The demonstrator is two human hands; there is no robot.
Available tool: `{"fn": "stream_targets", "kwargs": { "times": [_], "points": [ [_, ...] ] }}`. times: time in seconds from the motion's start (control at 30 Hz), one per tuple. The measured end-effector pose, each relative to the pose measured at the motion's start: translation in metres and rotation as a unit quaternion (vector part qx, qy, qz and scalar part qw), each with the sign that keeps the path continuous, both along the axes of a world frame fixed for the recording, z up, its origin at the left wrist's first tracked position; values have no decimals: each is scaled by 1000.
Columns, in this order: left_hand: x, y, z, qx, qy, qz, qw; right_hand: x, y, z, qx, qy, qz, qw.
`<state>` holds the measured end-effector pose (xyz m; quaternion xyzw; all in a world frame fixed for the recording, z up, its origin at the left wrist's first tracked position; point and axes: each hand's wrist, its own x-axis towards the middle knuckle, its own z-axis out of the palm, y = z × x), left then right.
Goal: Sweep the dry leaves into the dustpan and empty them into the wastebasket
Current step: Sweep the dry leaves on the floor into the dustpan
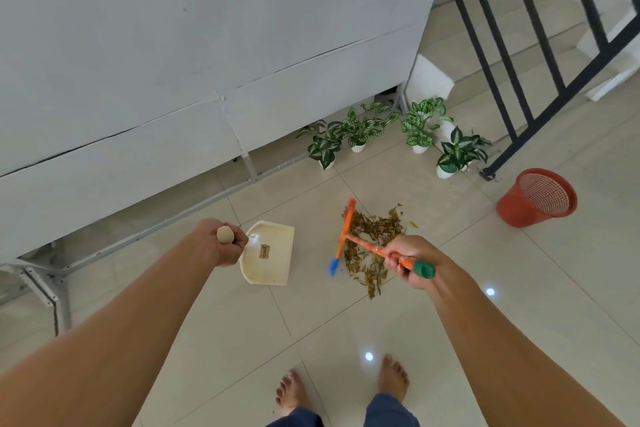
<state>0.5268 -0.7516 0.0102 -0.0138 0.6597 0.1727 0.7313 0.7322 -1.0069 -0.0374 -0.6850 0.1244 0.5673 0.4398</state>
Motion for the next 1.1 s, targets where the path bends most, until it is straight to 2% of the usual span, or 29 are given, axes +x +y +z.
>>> {"fn": "stream_targets", "kwargs": {
  "times": [0.1,0.23,0.4,0.53,0.63,0.87,1.1],
  "points": [
    [15,-21,6,3,0,15,1000,26,-10,-3,23,30,-14,999],
    [37,-48,10,17,15,34,999,63,-4,-29,83,94,-85,989],
    [60,-78,14,21,8,48,999,99,-20,-47,97,164,-155,969],
    [79,-97,13,20,5,50,999,118,-64,-36,85,150,-132,976],
    [93,-108,10,17,1,48,999,129,-91,-30,122,151,-142,971],
    [122,-129,7,14,-4,16,1000,168,-95,-59,182,226,-259,921],
    [141,-143,5,18,-10,-10,1000,178,-131,-52,164,212,-296,917]
  ]
}}
